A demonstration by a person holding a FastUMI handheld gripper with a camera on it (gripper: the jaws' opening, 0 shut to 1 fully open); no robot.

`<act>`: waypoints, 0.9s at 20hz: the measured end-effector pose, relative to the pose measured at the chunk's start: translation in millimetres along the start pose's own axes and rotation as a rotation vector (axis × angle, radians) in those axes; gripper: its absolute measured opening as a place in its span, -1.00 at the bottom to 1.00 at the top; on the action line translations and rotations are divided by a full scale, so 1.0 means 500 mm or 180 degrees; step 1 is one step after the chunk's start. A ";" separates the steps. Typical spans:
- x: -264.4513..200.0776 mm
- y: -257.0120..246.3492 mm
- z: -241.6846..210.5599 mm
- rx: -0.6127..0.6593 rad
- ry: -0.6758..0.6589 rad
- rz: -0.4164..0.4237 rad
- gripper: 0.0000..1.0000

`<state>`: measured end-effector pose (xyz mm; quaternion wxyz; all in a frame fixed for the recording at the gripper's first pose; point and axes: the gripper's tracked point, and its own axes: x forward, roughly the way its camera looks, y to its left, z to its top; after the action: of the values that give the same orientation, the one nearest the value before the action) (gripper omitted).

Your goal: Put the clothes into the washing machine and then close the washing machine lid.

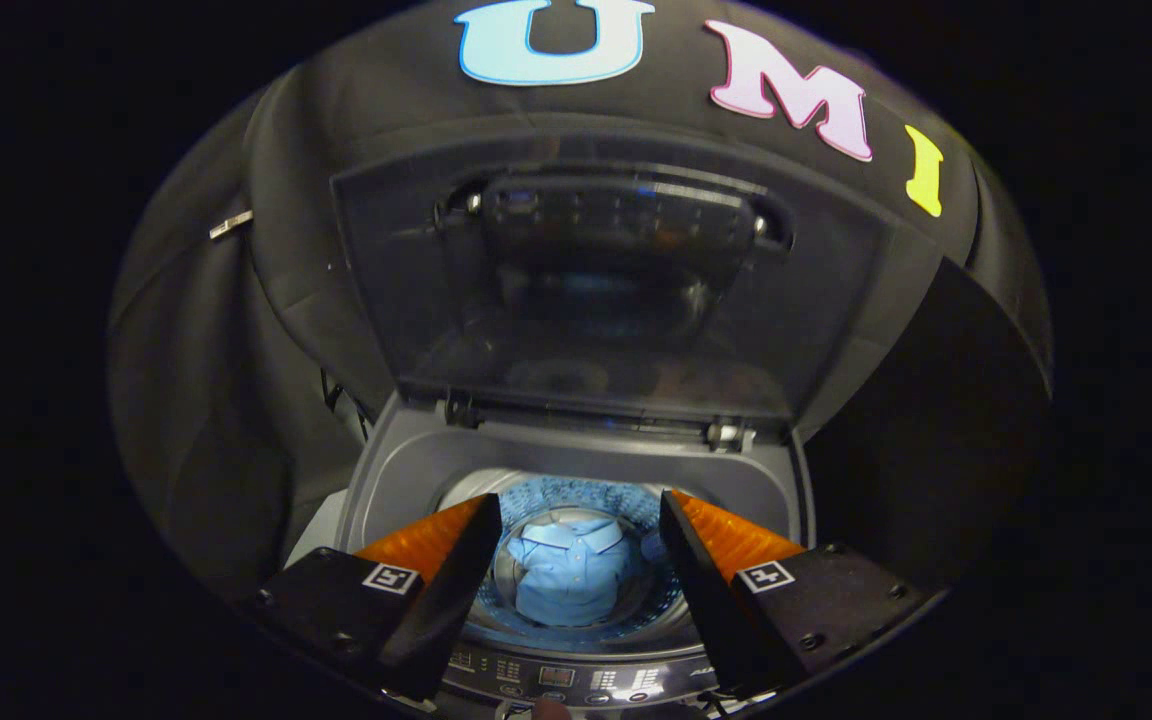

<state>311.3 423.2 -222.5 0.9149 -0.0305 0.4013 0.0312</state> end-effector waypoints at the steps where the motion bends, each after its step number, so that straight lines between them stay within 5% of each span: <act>1: -0.012 -0.002 0.030 0.0008 -0.0061 0.0002 0.98; 9: -0.097 -0.024 0.235 0.0055 -0.0473 -0.0008 0.99; 18: -0.092 -0.048 0.383 0.0173 -0.0719 0.0009 0.99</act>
<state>422.2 413.0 -58.4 0.9548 -0.0014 0.2964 0.0249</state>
